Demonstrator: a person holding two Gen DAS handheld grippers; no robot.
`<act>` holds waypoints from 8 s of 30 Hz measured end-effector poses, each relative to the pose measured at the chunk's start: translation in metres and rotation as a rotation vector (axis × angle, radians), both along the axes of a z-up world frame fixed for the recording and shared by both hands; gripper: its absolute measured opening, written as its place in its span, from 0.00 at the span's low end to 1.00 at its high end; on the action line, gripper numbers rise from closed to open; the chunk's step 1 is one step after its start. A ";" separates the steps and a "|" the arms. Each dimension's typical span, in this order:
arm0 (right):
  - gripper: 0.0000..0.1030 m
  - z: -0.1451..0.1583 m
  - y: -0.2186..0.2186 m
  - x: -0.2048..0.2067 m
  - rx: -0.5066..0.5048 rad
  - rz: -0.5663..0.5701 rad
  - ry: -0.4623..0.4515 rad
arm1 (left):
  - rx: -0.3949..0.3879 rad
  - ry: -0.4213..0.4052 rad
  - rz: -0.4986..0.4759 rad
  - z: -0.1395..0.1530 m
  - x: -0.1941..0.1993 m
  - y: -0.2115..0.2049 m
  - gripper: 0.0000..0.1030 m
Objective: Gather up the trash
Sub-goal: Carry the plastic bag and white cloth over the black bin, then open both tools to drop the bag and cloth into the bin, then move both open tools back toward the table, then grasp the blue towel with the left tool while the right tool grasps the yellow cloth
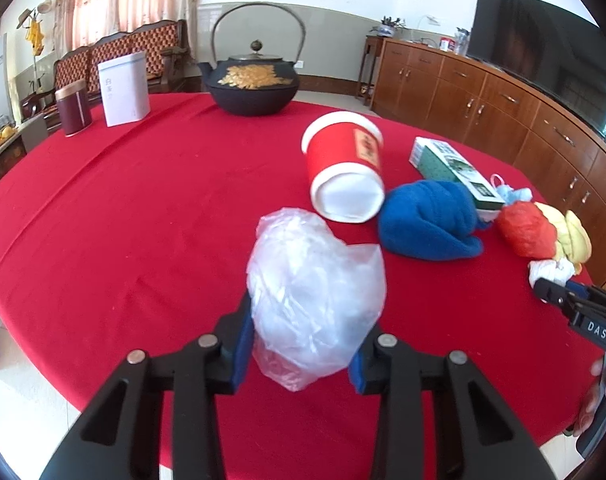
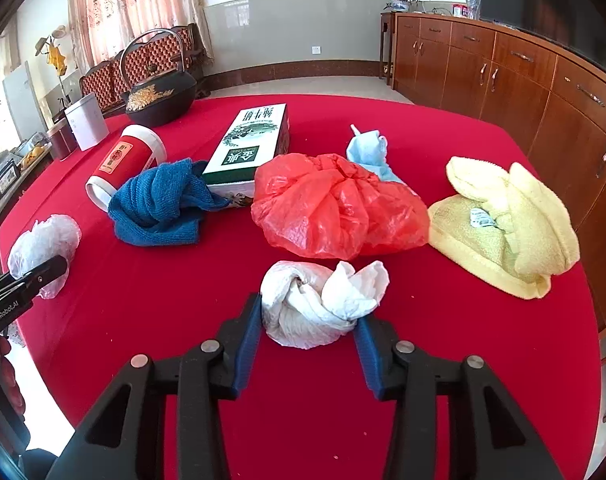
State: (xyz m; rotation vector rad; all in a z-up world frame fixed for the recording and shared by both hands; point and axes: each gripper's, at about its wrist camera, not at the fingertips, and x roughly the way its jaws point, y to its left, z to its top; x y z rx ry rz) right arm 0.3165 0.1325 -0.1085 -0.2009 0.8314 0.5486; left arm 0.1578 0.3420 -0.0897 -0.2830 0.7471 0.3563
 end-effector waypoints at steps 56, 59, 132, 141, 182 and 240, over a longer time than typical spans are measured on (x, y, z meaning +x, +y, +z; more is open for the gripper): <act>0.45 0.087 -0.407 -0.107 0.118 -0.558 -0.130 | 0.075 -0.117 -0.635 0.076 0.031 -0.364 0.39; 0.45 0.084 -0.429 -0.113 0.115 -0.590 -0.125 | 0.067 -0.117 -0.665 0.075 0.032 -0.382 0.39; 1.00 -0.057 -0.605 -0.090 -0.041 -0.800 0.114 | 0.142 0.120 -0.823 -0.008 0.057 -0.551 0.98; 1.00 -0.020 -0.571 -0.121 -0.001 -0.778 0.051 | 0.175 0.083 -0.794 0.017 0.031 -0.526 0.98; 1.00 0.074 -0.316 -0.102 0.145 -0.307 -0.144 | 0.128 -0.091 -0.292 0.068 -0.026 -0.271 0.98; 0.64 0.007 -0.108 0.116 -0.057 -0.129 0.020 | 0.044 0.115 -0.084 0.000 0.112 -0.087 0.66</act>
